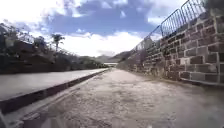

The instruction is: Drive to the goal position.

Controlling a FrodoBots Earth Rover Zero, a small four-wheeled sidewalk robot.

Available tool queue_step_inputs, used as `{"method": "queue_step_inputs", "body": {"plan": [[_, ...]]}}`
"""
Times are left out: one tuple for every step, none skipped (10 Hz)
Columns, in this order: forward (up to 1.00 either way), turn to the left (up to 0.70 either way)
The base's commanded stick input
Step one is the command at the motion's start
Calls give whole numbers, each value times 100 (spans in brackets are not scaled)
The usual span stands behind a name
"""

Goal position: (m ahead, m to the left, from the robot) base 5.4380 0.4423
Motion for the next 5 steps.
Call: {"method": "queue_step_inputs", "body": {"plan": [[100,0],[100,0],[100,0],[100,0],[100,0]]}}
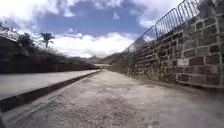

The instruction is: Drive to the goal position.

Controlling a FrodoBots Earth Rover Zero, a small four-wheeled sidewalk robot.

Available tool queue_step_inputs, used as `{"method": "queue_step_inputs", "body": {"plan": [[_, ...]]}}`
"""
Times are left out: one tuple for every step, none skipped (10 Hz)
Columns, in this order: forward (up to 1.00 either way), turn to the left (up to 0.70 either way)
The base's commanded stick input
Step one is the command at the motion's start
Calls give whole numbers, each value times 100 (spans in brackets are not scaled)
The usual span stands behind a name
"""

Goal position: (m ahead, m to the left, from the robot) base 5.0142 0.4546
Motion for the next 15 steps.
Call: {"method": "queue_step_inputs", "body": {"plan": [[100,-27],[100,-27],[100,0],[100,0],[100,0],[100,0],[100,0],[100,0],[100,0],[100,0],[100,0],[100,0],[100,0],[100,0],[100,0]]}}
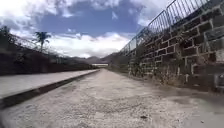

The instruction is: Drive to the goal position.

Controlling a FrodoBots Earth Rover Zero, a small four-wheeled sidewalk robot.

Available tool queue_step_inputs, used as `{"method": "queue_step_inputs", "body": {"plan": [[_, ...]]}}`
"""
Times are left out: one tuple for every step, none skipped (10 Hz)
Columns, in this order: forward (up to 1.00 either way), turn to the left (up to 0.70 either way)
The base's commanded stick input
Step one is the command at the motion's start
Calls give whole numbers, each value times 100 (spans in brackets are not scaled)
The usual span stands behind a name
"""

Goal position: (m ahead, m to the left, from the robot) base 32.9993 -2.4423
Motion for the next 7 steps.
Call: {"method": "queue_step_inputs", "body": {"plan": [[100,24],[100,14],[100,4],[100,0],[100,0],[100,0],[100,0]]}}
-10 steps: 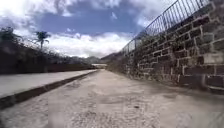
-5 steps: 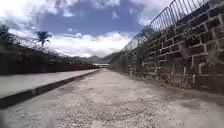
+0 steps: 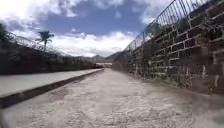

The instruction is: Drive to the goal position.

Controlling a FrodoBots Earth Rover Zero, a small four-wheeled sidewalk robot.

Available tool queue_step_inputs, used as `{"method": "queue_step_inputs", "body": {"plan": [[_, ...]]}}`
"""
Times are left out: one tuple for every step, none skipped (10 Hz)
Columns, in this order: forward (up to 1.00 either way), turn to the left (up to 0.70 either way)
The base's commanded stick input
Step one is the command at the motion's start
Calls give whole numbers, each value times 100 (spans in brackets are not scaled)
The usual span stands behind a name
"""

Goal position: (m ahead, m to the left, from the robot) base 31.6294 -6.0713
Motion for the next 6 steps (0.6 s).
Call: {"method": "queue_step_inputs", "body": {"plan": [[100,0],[100,0],[100,0],[100,0],[100,0],[100,0]]}}
